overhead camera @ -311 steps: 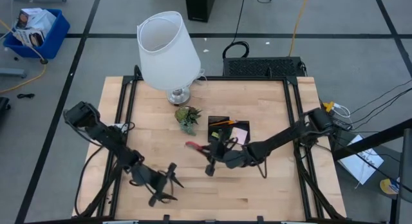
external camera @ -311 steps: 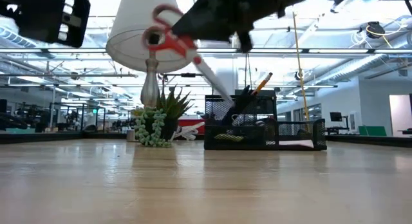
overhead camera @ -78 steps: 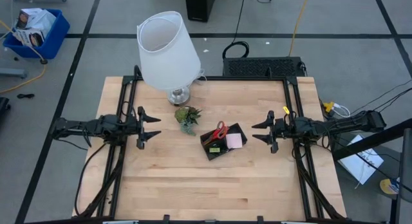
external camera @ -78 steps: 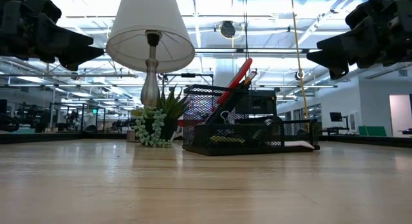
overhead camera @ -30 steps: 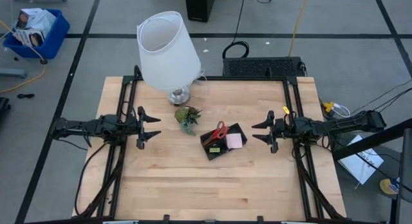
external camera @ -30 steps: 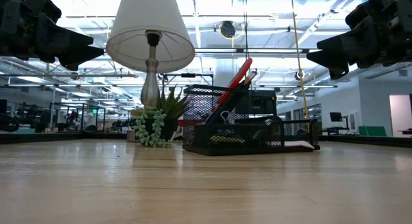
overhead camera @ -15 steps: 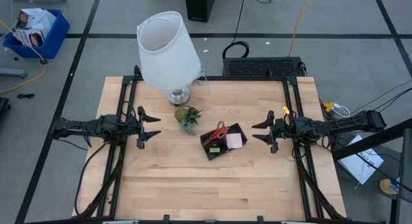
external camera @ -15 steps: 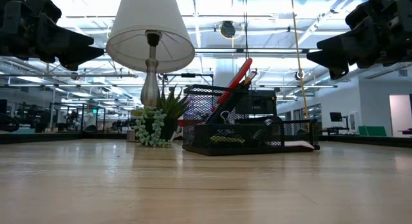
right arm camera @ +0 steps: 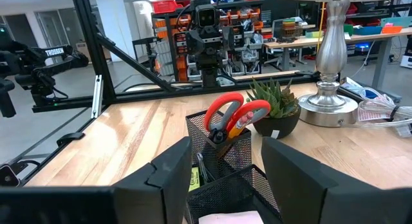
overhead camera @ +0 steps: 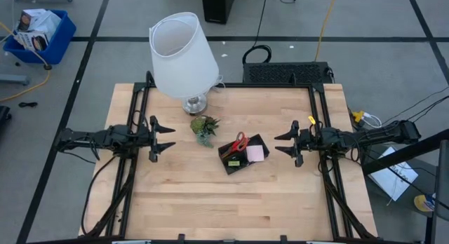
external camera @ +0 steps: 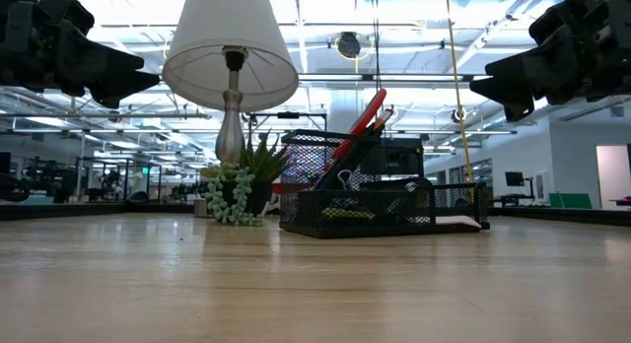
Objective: Pick and place office supplies into organizer
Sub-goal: Return to Home Position
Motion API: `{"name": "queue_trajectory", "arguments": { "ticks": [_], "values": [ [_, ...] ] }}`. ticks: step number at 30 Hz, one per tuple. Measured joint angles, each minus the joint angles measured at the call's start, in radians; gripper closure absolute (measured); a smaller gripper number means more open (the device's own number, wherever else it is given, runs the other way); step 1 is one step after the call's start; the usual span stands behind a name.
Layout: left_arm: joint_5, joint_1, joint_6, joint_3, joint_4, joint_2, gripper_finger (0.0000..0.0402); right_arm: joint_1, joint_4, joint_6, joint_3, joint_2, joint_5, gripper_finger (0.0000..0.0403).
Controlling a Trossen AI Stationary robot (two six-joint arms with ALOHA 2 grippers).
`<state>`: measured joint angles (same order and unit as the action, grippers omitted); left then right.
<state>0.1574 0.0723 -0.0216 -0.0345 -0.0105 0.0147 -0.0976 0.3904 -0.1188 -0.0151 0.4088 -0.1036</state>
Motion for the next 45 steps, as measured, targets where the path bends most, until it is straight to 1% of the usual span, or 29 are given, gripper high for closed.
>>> {"name": "queue_trajectory", "arguments": {
  "ticks": [7,45],
  "values": [
    [0.0,0.0,0.0,0.0,0.0,0.0,0.0146,0.0,0.0,0.0,0.0,0.0,0.0,0.0226],
    [0.0,0.0,0.0,0.0,0.0,0.0,0.0146,0.0,0.0,0.0,0.0,0.0,0.0,0.0226]
  ]
}}
